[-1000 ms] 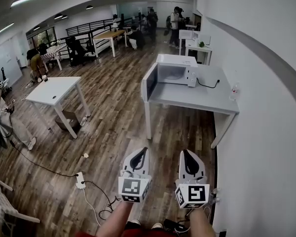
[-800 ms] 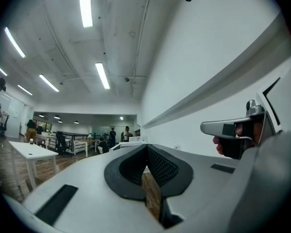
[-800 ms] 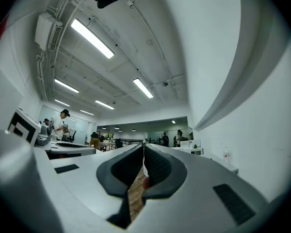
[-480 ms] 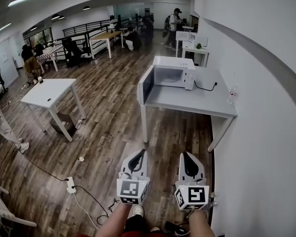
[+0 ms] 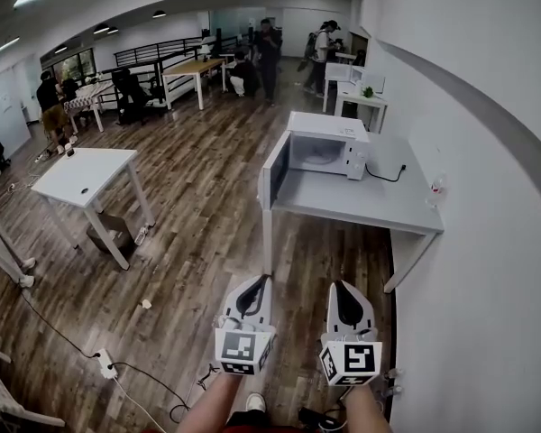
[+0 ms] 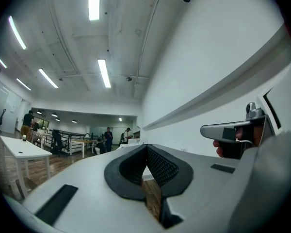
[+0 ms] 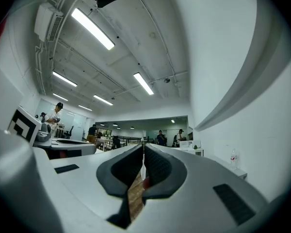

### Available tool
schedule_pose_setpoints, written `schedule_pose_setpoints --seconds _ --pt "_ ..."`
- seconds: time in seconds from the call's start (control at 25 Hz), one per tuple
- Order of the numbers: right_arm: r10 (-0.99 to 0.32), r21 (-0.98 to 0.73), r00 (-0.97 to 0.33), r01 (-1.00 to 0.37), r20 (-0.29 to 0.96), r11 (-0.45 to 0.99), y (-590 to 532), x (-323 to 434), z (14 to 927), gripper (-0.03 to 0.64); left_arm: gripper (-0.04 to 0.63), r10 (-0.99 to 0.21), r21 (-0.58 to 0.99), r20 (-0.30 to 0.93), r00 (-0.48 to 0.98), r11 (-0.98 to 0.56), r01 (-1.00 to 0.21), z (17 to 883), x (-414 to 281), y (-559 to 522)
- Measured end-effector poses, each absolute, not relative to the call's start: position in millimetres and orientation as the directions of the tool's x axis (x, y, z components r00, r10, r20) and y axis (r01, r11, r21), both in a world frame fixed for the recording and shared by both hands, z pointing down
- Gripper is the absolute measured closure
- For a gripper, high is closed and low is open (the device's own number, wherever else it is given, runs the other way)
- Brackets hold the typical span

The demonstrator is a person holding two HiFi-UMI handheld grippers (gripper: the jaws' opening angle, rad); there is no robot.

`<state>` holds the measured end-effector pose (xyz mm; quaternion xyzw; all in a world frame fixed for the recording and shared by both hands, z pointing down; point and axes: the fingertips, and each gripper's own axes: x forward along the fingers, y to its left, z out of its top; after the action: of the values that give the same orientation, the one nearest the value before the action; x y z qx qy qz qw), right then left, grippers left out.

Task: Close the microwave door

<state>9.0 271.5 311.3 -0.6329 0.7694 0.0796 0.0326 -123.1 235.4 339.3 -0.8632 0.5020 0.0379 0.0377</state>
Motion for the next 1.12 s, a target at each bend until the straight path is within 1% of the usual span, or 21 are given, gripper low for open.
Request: schedule_pose_setpoints --seconds 0.36,0.6,0.84,1.12 --pt "-0.968 0.09 -0.195 -0.979 -0.16 0.183 196 -31 312 0.584 0.569 -0.86 -0.021 -0.107 0.498 -0.499 -0.866 343 -163 163" --pt "-0.97 0.097 -0.176 -0.982 -0.168 0.161 164 -40 310 0.584 0.569 -0.855 -0.02 -0.118 0.505 -0.506 -0.862 343 -174 129" --pt "-0.972 0.104 -0.172 -0.982 -0.159 0.157 132 -35 318 0.584 0.569 -0.853 -0.015 -0.108 0.511 -0.513 -0.858 348 -164 99" --pt "-0.974 0.085 -0.178 -0.982 -0.141 0.167 74 -6 326 0.584 0.569 -0.858 -0.028 -0.111 0.501 -0.501 -0.865 347 -133 43"
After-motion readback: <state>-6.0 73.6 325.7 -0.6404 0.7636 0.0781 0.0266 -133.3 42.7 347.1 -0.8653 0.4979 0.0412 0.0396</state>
